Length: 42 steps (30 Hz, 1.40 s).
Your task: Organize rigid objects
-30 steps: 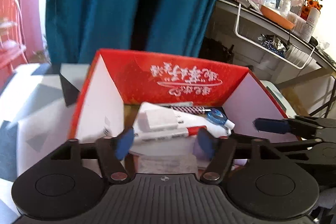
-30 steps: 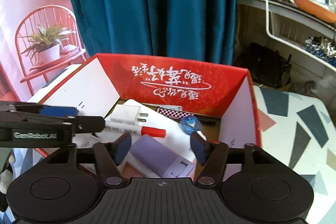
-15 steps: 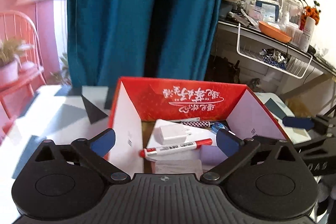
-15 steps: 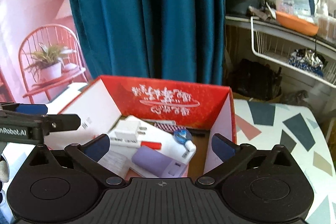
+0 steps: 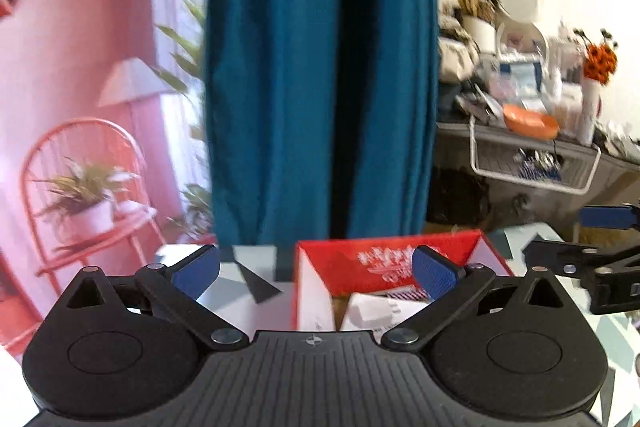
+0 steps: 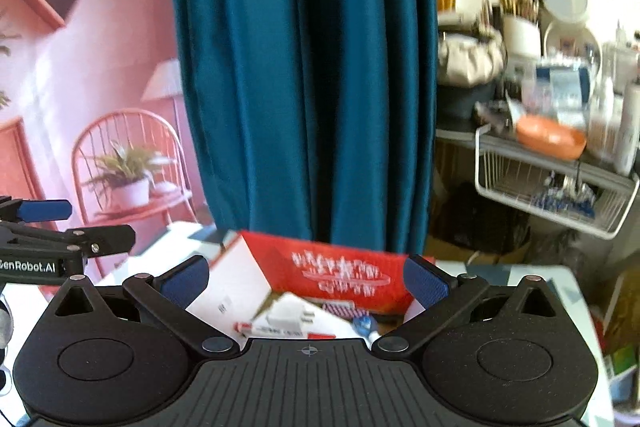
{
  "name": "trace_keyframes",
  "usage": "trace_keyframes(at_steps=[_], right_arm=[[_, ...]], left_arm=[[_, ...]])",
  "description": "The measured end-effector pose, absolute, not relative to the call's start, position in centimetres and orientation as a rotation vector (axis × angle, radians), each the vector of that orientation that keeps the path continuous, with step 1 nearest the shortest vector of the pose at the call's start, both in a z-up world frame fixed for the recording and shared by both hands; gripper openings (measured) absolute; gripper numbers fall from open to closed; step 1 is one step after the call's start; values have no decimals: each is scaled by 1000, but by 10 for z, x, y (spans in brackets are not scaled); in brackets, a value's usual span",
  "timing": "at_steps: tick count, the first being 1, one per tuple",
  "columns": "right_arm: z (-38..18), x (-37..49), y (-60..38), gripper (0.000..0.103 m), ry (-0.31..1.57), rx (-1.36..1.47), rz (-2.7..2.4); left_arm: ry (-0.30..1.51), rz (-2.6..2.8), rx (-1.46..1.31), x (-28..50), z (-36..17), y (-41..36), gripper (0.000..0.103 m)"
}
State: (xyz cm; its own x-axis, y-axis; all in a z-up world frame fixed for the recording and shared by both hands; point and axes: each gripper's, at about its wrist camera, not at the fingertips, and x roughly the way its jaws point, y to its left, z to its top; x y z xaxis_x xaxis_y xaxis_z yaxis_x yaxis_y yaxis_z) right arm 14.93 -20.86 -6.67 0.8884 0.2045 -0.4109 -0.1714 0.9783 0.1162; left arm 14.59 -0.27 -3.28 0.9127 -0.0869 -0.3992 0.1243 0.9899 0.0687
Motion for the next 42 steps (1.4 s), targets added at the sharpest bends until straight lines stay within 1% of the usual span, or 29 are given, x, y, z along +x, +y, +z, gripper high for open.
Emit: trace_keyframes(at_steps=[3, 9, 15, 19, 27, 42], right_arm=[[-38, 123, -210, 103, 385, 82, 204], [1, 62, -209, 103, 299, 94, 213], [15, 11, -202, 103, 242, 106, 228], [15, -7, -195, 103, 228, 93, 227], [19, -24, -187, 103, 211, 61, 194], [17, -21, -185, 103, 219, 49, 163]], left_arm=[[375, -83, 45, 119, -8, 10, 103], [302, -42, 37, 57, 26, 20, 103], [289, -6, 49, 17, 33, 16, 103], [278, 13, 24, -1, 33, 18, 103], [277, 39, 17, -7, 35, 24, 103], [269, 67, 33, -13, 32, 20, 103]])
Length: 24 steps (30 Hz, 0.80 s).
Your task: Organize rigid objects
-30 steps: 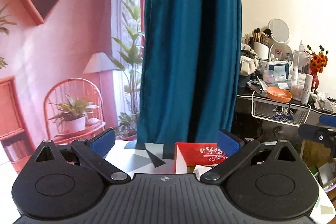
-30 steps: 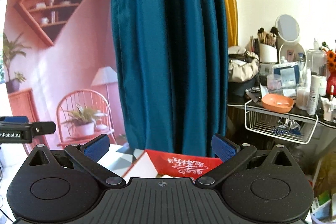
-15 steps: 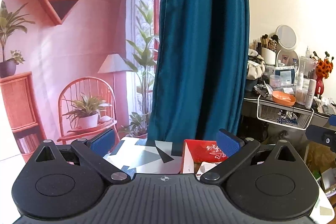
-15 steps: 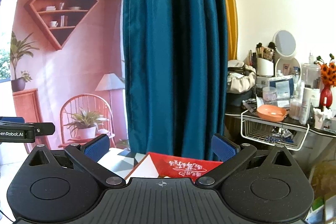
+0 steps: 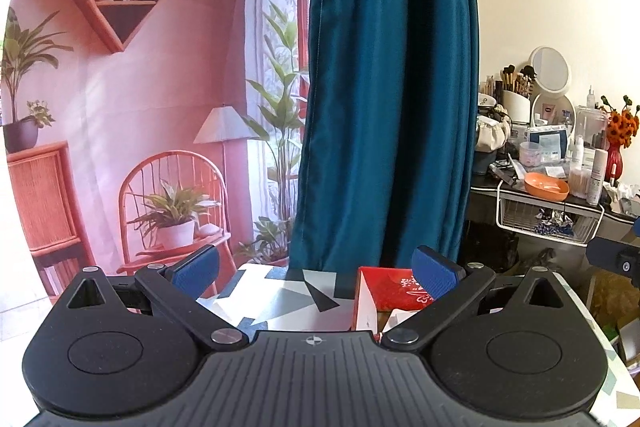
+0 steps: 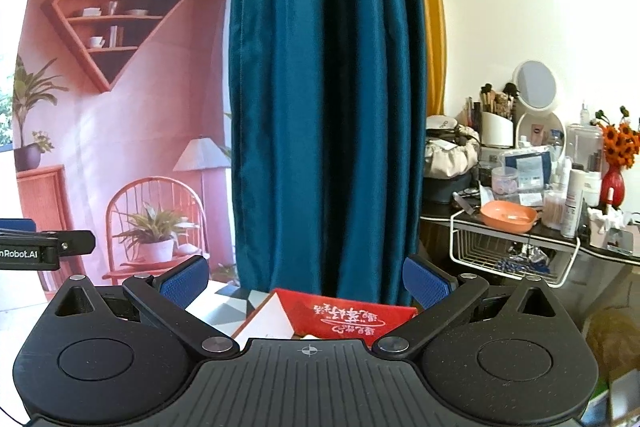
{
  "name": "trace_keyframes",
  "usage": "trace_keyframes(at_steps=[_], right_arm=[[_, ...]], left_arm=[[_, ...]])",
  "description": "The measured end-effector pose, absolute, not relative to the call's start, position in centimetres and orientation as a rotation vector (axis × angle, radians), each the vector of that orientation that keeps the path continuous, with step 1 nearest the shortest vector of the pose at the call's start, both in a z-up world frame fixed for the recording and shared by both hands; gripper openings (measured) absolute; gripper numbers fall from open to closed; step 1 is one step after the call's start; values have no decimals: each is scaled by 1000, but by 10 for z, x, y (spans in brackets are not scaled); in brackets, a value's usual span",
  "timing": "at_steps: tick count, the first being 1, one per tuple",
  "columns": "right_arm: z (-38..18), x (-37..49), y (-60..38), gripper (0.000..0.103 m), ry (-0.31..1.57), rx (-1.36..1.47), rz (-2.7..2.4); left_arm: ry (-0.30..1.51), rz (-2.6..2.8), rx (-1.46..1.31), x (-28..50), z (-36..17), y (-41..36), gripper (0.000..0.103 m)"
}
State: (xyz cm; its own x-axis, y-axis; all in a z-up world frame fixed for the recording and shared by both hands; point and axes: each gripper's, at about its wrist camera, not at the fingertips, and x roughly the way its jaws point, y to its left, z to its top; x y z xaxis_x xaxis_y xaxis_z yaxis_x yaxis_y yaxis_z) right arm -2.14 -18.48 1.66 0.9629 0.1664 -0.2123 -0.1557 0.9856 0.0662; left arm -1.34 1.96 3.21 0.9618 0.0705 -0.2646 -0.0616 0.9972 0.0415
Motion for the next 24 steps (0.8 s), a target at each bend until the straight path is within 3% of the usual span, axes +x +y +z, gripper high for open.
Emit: trace_keyframes(at_steps=[24], right_arm=[[0, -16, -180, 103, 287, 51, 162]], left_arm=[[301, 65, 33, -9, 27, 22, 103]])
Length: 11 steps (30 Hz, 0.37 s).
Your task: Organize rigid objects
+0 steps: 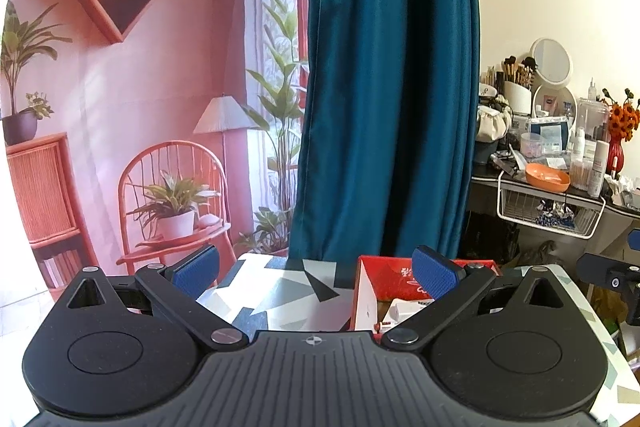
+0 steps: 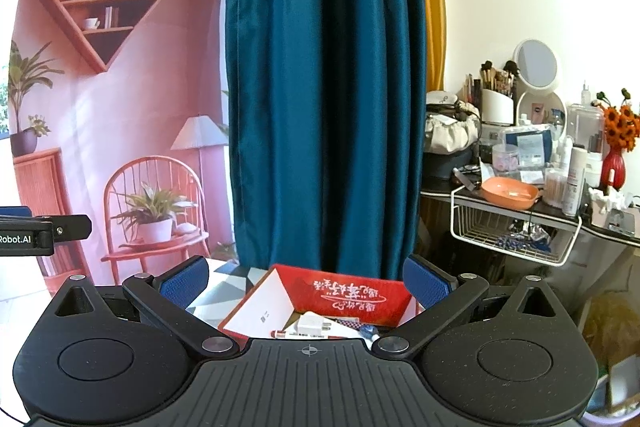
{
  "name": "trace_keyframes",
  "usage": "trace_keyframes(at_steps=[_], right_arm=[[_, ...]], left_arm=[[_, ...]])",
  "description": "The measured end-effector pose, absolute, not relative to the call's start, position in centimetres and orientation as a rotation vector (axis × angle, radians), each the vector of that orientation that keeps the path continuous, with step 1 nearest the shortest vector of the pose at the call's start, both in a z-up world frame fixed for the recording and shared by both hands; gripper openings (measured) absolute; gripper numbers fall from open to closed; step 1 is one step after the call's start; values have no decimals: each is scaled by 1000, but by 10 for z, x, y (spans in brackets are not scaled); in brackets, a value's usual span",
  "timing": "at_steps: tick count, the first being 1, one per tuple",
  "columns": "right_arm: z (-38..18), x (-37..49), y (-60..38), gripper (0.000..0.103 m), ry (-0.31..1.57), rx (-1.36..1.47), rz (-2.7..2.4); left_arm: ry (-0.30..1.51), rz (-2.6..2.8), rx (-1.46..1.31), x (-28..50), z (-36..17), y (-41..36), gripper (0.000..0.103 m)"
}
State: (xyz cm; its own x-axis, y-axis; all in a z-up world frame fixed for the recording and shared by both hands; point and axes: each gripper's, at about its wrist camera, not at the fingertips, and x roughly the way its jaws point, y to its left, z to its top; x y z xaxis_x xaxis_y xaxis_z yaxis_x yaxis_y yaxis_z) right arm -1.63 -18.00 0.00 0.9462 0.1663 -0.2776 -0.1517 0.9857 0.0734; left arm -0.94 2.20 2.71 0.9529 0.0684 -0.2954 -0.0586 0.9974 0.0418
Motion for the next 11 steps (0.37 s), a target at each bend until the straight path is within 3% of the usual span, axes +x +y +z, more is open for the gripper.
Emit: trace_keyframes(at_steps=[11], right_arm=[[-4, -13, -174, 103, 309, 49, 167]], left_arm=[[321, 68, 20, -7, 24, 25, 103]])
